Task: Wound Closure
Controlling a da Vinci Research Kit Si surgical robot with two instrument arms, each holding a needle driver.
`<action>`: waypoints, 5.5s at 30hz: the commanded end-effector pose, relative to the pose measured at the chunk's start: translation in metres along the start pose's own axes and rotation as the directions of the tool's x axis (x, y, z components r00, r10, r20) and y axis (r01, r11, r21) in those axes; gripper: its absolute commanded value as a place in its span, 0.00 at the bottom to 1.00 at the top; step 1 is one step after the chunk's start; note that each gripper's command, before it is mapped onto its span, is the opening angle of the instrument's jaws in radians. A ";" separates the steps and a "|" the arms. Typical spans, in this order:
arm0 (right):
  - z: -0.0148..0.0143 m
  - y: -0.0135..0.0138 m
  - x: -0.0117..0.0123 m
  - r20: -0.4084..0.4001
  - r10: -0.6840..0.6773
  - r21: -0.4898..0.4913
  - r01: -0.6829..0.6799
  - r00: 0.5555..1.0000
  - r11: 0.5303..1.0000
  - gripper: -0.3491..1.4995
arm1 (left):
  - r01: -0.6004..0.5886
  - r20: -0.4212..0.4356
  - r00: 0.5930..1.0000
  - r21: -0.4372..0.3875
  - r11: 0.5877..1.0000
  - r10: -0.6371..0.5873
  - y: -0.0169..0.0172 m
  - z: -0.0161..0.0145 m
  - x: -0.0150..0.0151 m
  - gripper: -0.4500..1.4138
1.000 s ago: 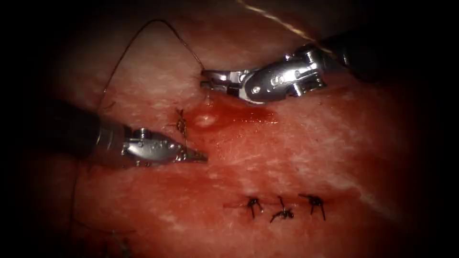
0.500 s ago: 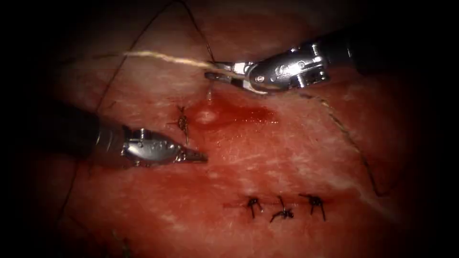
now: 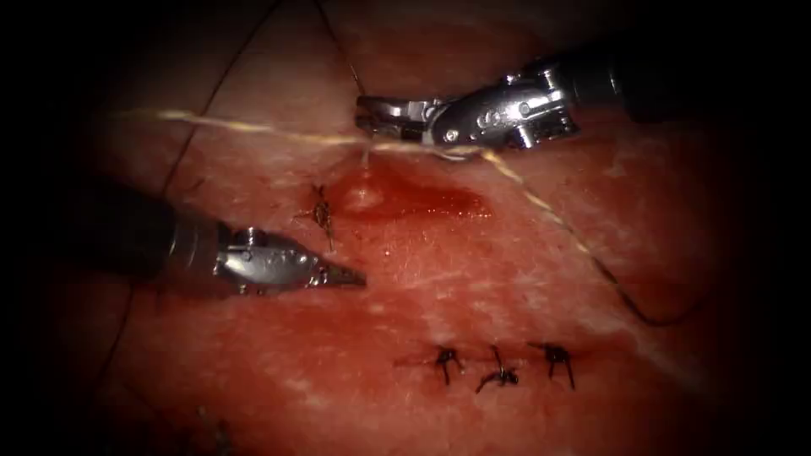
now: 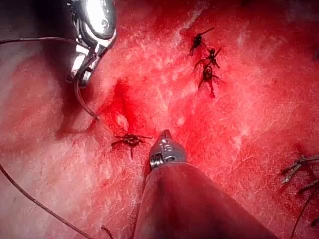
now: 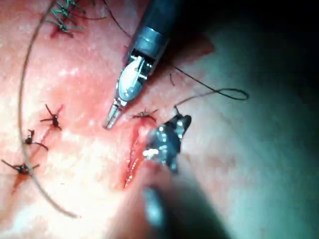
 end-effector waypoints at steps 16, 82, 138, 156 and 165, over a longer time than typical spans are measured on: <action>0.0007 0.0005 0.0004 -0.021 -0.013 -0.004 0.013 1.000 1.000 0.00 | 0.002 0.001 1.000 -0.002 1.000 -0.002 0.0005 0.0008 -0.0006 0.00; 0.0000 -0.0109 -0.0001 0.376 0.912 0.165 -0.980 0.164 0.109 0.02 | 0.006 0.002 1.000 -0.009 1.000 -0.006 0.0010 0.0000 0.0000 0.00; -0.0038 -0.0068 -0.0089 0.225 0.898 -0.042 -0.917 0.377 0.396 0.90 | -0.273 -0.055 0.956 0.201 0.941 0.289 0.0029 -0.0001 0.0053 0.00; -0.0042 -0.0074 -0.0082 0.225 0.903 -0.042 -0.922 0.366 0.384 0.92 | 0.003 -0.286 0.957 -0.149 0.989 -0.046 0.0113 -0.0021 0.0106 0.00; -0.0069 -0.0058 -0.0068 0.200 0.950 -0.032 -0.968 0.239 0.250 0.88 | -0.269 -0.222 0.930 0.139 0.953 0.294 0.0101 -0.0068 0.0150 0.00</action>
